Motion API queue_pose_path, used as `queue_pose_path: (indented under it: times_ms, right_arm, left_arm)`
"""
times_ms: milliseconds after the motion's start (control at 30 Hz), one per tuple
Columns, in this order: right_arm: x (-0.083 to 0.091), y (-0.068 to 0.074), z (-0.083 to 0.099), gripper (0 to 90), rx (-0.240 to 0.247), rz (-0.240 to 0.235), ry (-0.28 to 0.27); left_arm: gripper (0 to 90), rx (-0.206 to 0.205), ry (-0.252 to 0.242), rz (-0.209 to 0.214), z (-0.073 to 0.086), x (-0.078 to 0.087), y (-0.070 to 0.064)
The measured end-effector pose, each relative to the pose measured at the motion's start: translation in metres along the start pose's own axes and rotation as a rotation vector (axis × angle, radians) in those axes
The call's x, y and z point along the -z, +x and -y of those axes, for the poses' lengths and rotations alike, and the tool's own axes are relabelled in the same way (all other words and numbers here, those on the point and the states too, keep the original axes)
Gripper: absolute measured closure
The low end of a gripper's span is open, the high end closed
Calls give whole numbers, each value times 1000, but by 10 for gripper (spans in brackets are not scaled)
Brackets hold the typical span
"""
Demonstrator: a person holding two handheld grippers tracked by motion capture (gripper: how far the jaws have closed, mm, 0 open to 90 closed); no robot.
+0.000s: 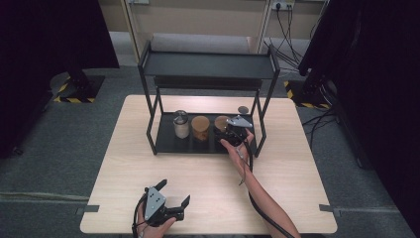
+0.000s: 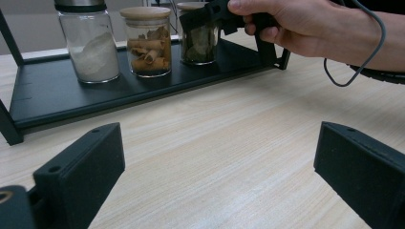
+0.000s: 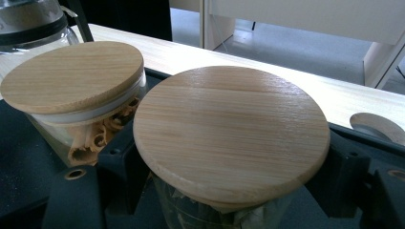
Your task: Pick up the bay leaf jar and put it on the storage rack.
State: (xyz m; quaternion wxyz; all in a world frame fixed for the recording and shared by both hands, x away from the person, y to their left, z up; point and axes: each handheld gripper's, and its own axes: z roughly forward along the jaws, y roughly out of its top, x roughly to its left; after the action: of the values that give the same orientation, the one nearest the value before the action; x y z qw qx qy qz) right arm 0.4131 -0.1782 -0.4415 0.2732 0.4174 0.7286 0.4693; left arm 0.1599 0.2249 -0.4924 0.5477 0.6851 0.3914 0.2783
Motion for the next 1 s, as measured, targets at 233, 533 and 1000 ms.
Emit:
queue_pose_path:
  times_ms: [233, 533, 1000]
  right_arm:
    - [-2, 0, 3, 261, 0, 4, -5]
    - [-1, 1, 6, 154, -18, 14, -10]
    - [13, -3, 10, 51, -47, -3, -40]
  left_arm:
    - [28, 1, -1, 0, 0, 0, 0]
    - [28, -1, 2, 1, 0, 0, 0]
    - [28, -2, 3, 0, 0, 0, 0]
